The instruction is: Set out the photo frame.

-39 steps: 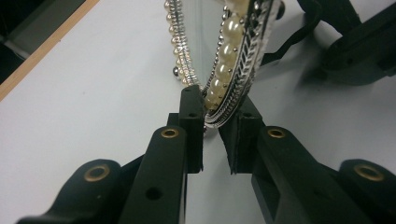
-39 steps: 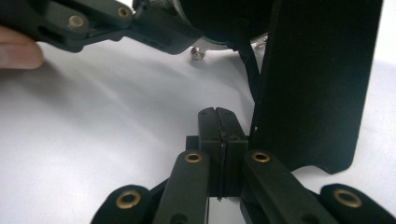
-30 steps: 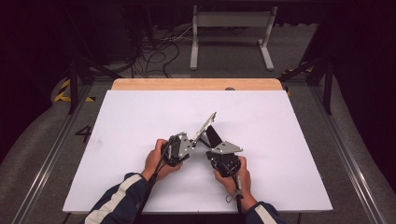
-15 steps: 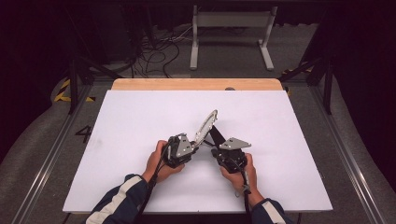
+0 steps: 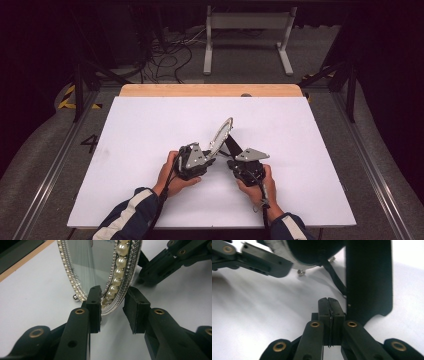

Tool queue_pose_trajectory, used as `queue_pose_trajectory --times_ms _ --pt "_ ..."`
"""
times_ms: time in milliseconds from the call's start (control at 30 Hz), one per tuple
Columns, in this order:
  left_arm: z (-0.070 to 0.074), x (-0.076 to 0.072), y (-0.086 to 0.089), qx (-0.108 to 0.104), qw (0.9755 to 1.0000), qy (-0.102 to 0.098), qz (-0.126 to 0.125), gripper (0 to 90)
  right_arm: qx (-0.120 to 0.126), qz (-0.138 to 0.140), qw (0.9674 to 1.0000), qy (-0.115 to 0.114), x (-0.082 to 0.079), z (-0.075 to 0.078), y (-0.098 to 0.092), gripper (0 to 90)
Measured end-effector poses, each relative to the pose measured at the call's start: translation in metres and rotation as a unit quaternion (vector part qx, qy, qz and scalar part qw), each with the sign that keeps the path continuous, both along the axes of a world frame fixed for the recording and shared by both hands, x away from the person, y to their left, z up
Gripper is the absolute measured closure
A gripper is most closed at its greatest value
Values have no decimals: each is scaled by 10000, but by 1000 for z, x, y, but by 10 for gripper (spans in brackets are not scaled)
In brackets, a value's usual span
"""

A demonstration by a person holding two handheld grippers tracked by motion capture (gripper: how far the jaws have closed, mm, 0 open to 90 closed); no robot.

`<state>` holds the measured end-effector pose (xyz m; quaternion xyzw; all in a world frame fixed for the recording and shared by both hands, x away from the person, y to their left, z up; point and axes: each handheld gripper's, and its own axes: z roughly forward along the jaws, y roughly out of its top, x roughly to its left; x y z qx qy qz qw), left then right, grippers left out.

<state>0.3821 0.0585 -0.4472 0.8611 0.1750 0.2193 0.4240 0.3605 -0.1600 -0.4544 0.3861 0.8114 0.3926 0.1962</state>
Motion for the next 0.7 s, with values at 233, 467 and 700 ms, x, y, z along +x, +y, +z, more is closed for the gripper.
queue_pose_trajectory --times_ms 233,467,700 --pt "-4 5 0 38 10000 31 45 693 -148 -15 9999 10 2 -7 3 895" --pt "-4 6 -2 149 9998 -104 -9 705 -162 -91 9998 -38 2 -6 2 900" --pt "-3 5 0 226 9994 -215 -147 715 -201 -118 9997 -50 2 -6 2 900"
